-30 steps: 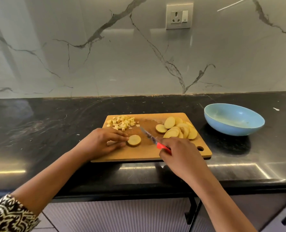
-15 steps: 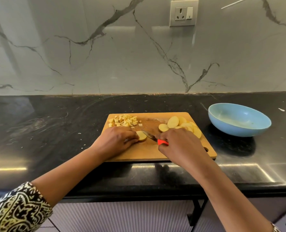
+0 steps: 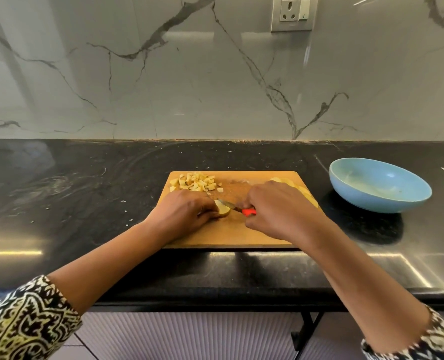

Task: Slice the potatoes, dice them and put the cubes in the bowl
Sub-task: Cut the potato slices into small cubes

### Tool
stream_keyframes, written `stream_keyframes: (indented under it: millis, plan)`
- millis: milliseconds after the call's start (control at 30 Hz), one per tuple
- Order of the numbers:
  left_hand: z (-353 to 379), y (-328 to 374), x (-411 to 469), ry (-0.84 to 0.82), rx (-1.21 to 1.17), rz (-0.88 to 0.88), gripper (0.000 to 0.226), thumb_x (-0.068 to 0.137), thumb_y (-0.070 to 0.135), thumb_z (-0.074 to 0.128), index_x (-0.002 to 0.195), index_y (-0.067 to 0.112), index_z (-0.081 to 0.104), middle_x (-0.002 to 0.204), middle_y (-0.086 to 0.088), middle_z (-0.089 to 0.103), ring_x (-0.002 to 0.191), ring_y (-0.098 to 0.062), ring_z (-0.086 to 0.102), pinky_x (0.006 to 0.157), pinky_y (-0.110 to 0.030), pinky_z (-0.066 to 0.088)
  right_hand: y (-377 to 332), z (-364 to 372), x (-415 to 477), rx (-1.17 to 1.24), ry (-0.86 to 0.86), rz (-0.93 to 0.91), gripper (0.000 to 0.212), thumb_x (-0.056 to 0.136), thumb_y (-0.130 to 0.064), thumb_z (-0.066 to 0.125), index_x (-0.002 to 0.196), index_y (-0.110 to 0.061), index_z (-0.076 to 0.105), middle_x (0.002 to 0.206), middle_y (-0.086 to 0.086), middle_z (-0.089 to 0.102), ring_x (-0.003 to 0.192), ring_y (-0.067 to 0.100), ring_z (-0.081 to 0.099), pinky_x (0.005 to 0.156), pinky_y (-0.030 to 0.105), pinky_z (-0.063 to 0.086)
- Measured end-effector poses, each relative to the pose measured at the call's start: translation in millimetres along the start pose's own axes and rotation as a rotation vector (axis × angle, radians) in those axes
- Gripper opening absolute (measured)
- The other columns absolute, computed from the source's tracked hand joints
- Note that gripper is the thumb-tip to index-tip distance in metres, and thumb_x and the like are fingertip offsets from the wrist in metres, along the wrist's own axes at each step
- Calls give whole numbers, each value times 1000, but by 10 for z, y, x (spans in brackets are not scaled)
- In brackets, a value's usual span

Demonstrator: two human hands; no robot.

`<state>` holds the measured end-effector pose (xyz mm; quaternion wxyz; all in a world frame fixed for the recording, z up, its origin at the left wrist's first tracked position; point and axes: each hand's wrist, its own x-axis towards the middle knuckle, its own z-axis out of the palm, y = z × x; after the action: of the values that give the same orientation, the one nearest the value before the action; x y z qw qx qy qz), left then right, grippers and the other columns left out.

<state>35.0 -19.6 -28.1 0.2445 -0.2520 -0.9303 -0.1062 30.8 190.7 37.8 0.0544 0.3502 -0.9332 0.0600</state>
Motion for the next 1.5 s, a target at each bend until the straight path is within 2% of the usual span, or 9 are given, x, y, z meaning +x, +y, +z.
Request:
stream_keyframes:
  millis: [233, 400, 533, 700, 800, 1000, 1267, 1367, 1500]
  plan:
    - [2, 17, -26, 9, 13, 2, 15, 86, 23, 68, 98, 17, 75, 92, 2, 73, 81, -12, 69, 73, -29, 58, 184, -243, -408, 27, -95, 35, 39, 91, -29, 58, 129, -36, 59, 97, -13, 62, 77, 3, 51, 56, 15, 33]
    - [-13, 48, -81, 32, 4, -1, 16, 87, 28, 66, 96, 19, 75, 92, 5, 74, 78, -11, 70, 68, -24, 57, 252, -342, -461, 63, -63, 63, 37, 90, -33, 55, 124, -45, 59, 71, -19, 47, 61, 3, 43, 49, 17, 27]
    - [-38, 72, -129, 30, -3, -33, 40, 89, 45, 45, 103, 21, 74, 99, 7, 73, 83, -9, 70, 69, -25, 58, 173, -235, -353, 125, 35, 84, 37, 92, -36, 56, 128, -42, 57, 67, -20, 41, 58, 2, 40, 48, 18, 26]
    - [-52, 59, -150, -8, -18, -44, 44, 90, 49, 41, 105, 23, 74, 102, 8, 73, 90, -7, 69, 72, -27, 58, 74, -41, -195, 138, 49, 73, 37, 92, -35, 56, 129, -38, 58, 65, -23, 33, 58, 0, 33, 48, 17, 22]
    - [-61, 51, -149, -24, -12, -28, 44, 91, 49, 41, 105, 23, 74, 101, 8, 73, 89, -6, 69, 72, -21, 56, 73, -11, -132, 137, 18, 51, 36, 92, -35, 58, 128, -36, 59, 74, -25, 41, 58, 1, 35, 49, 16, 22]
    - [-96, 32, -124, -73, 13, 36, 48, 92, 50, 38, 107, 20, 73, 105, 4, 72, 92, -11, 69, 69, -32, 59, -19, 3, 64, 48, 2, 5, 38, 91, -31, 59, 129, -27, 60, 114, -7, 64, 81, 7, 50, 58, 17, 37]
    - [-127, 57, -110, -98, 110, 98, 51, 93, 49, 33, 106, 21, 73, 109, 6, 70, 99, -8, 67, 70, -29, 59, 129, -129, -291, 0, -67, -20, 41, 91, -29, 57, 131, -35, 56, 104, -13, 63, 76, 1, 44, 52, 12, 26]
    - [-120, 57, -118, -108, 85, 72, 54, 92, 52, 29, 108, 22, 72, 112, 8, 69, 103, -7, 65, 75, -29, 58, 165, -243, -389, -10, -105, 9, 39, 89, -30, 58, 128, -38, 59, 82, -19, 53, 63, 1, 42, 49, 15, 25]
    - [-116, 36, -163, -116, 90, 21, 52, 93, 53, 29, 116, 25, 68, 112, 9, 69, 102, -4, 65, 74, -9, 42, 184, -395, -482, -6, -92, 30, 37, 89, -33, 56, 125, -44, 59, 69, -22, 40, 62, 1, 41, 49, 17, 26]
